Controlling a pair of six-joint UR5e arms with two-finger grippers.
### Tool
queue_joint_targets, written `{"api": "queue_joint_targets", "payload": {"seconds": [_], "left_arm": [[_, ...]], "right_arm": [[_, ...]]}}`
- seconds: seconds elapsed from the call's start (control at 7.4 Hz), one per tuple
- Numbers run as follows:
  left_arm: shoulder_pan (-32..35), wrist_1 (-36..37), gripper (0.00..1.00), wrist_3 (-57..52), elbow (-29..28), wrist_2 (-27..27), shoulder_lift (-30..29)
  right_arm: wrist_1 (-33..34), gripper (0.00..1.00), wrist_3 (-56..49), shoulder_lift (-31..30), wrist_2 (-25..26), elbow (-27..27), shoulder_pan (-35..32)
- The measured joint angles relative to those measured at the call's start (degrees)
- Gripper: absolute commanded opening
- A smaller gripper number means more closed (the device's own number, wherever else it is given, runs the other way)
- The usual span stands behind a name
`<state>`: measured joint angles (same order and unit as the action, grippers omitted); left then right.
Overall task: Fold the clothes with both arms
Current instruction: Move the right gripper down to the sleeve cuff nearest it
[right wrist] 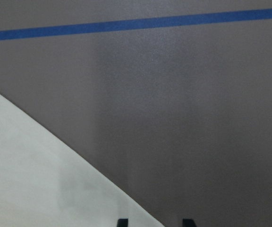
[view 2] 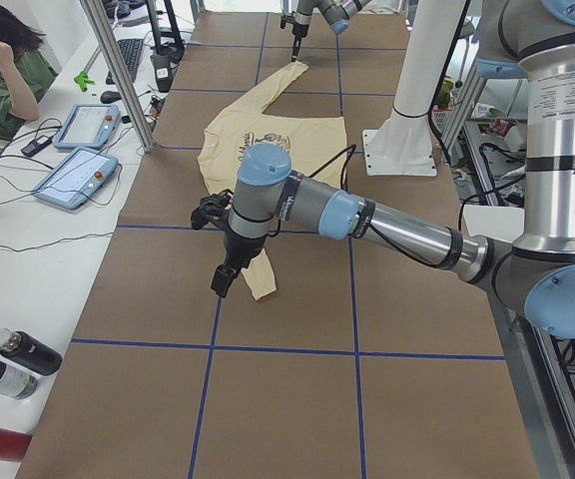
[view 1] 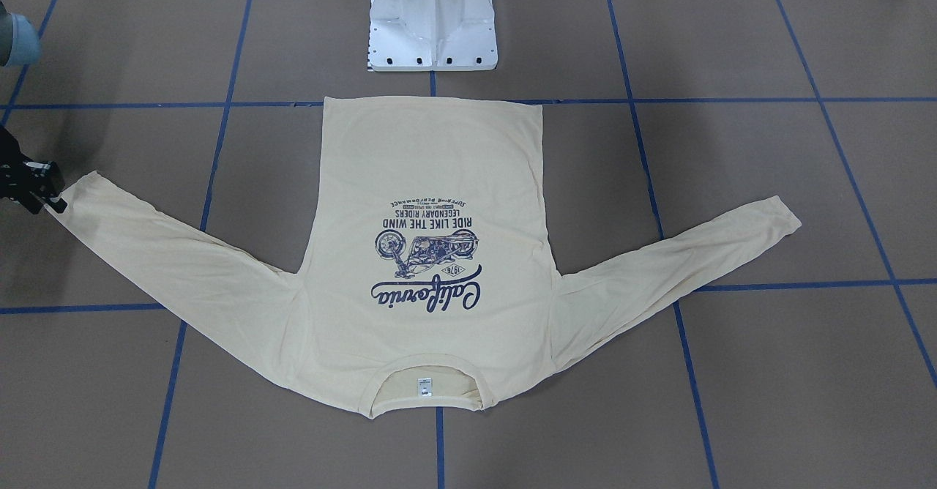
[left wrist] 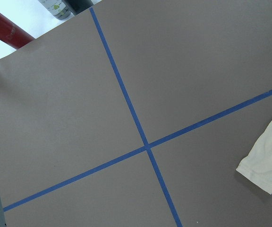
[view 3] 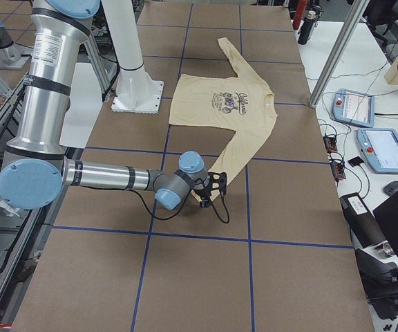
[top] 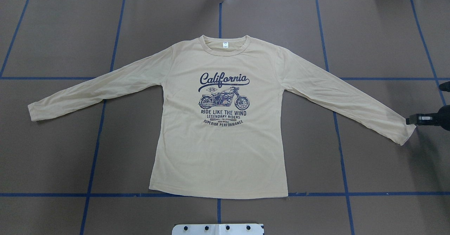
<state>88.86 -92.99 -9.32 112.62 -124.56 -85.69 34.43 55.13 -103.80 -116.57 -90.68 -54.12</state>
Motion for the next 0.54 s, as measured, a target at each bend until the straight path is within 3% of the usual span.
{"api": "queue_joint_targets", "payload": {"seconds": [0.54], "left_arm": [[0.0,-0.1,1.00,0.0,-0.1,-0.1,0.0]], "right_arm": [[0.0,0.49,0.0,-0.1,0.0,1.0,0.2]]}}
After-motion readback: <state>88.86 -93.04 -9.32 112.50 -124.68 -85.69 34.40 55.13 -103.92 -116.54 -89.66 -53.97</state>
